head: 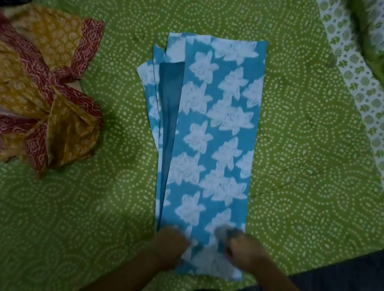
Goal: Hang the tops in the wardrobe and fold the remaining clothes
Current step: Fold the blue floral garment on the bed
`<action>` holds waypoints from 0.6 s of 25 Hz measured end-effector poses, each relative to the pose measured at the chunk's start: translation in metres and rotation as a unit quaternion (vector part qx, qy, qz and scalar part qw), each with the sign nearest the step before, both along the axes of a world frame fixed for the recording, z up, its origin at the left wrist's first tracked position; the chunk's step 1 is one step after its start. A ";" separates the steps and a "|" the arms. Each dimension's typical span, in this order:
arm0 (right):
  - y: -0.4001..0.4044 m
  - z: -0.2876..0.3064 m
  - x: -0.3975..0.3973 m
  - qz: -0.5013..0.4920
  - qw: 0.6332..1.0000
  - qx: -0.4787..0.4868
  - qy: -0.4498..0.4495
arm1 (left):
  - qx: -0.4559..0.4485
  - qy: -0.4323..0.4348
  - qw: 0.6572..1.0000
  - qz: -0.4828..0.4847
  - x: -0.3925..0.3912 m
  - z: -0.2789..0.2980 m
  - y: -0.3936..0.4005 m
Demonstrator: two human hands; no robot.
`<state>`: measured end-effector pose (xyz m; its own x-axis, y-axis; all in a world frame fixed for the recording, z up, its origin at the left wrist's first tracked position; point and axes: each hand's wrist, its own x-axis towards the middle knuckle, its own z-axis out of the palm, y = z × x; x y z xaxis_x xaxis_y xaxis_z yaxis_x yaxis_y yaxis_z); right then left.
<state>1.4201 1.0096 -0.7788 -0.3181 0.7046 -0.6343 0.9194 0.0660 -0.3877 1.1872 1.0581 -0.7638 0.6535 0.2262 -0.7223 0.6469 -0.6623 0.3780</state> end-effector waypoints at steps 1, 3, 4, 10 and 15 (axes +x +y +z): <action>0.024 -0.009 -0.002 -0.051 0.996 0.066 0.037 | 0.039 -0.034 0.997 0.057 0.011 -0.015 0.015; 0.090 -0.034 -0.006 -0.171 0.968 0.169 0.069 | 0.152 -0.105 0.970 0.161 0.039 -0.047 0.061; 0.127 -0.046 -0.009 -0.209 0.955 0.200 0.068 | 0.194 -0.112 0.955 0.194 0.052 -0.063 0.090; 0.303 -0.105 0.045 -0.056 0.940 0.321 -0.103 | 0.359 -0.122 0.900 0.216 0.082 -0.121 0.273; 0.419 -0.089 0.106 -0.187 0.924 0.291 -0.161 | 0.411 -0.062 0.856 0.308 0.097 -0.108 0.408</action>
